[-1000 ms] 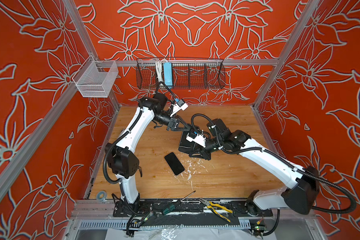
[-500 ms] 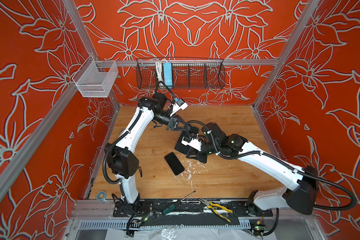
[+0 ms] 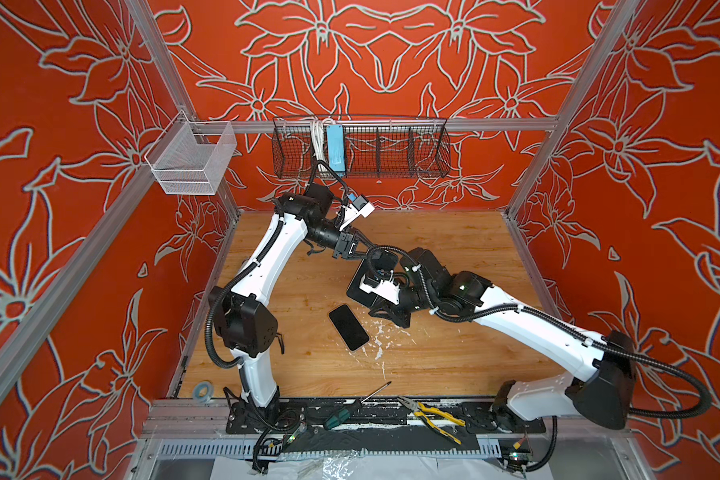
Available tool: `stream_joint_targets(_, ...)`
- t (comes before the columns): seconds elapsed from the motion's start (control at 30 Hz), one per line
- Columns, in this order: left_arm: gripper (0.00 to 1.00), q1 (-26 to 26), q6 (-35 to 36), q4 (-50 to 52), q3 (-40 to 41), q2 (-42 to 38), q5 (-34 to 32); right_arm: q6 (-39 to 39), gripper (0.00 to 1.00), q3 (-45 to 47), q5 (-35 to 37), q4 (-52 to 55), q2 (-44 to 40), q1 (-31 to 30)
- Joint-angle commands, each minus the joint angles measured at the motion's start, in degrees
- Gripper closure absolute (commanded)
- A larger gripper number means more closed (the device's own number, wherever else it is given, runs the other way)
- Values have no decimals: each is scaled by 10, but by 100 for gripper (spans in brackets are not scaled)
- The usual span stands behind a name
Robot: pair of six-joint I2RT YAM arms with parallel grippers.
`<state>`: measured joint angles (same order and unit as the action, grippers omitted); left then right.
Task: Take the phone out of the phone case
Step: Remove the phone case from the phone.
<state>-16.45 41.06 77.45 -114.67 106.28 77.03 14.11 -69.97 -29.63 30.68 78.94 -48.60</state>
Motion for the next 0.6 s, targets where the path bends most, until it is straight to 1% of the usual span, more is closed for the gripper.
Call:
stream_joint_targets(0.0, 100, -3, 11, -31, -15, 0, 44, -7, 77, 0, -94, -55, -16, 5)
stream_joint_targets(0.1, 100, -3, 11, -32, -15, -3, 46, -25, 75, 13, -128, -69, -29, 23)
stream_joint_targets(0.3, 100, -3, 11, -31, -12, -8, 49, -60, 75, 36, -171, -109, -51, 49)
stream_joint_targets(0.43, 100, -3, 14, -31, -7, -13, 52, -79, 75, 48, -175, -139, -62, 61)
stream_joint_targets(0.57, 100, -3, 10, -37, 0, -17, 50, -80, 77, 47, -175, -140, -61, 63)
